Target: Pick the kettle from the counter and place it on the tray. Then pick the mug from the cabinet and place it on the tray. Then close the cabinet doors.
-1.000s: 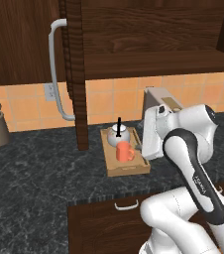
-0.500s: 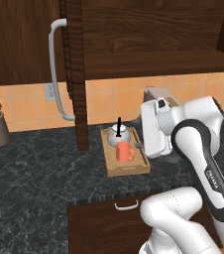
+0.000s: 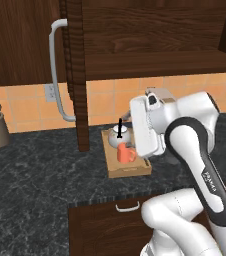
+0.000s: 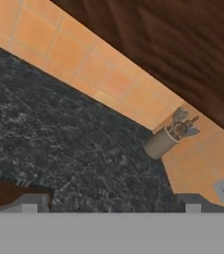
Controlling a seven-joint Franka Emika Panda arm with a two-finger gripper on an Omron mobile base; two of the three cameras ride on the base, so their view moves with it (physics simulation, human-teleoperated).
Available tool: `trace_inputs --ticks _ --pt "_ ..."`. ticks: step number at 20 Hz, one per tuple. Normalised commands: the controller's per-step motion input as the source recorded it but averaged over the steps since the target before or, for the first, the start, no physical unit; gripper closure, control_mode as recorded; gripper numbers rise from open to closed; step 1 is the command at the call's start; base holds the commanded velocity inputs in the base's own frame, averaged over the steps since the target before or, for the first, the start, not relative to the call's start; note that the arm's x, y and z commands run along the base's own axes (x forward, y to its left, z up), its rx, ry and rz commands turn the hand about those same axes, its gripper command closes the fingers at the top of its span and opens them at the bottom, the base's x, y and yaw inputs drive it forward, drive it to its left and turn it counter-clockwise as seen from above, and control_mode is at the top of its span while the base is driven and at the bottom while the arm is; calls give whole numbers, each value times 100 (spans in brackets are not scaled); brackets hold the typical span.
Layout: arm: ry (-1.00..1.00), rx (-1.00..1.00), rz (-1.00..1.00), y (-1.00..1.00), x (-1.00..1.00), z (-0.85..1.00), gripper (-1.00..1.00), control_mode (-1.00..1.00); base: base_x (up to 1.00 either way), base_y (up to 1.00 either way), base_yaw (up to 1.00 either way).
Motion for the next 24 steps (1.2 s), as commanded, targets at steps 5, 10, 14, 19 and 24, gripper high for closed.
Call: trace_inputs --ticks 5,10,14,19,24 --pt "-21 0 1 19 -44 24 -100 -100 0 0 0" --pt "-32 0 0 6 -53 22 -100 -100 0 0 0" --pt "-43 -4 0 26 -42 25 -100 -100 0 0 0" --pt "-39 -13 0 55 -27 28 -100 -100 0 0 0" --pt "-19 -19 0 58 -24 34 -100 -100 0 0 0"
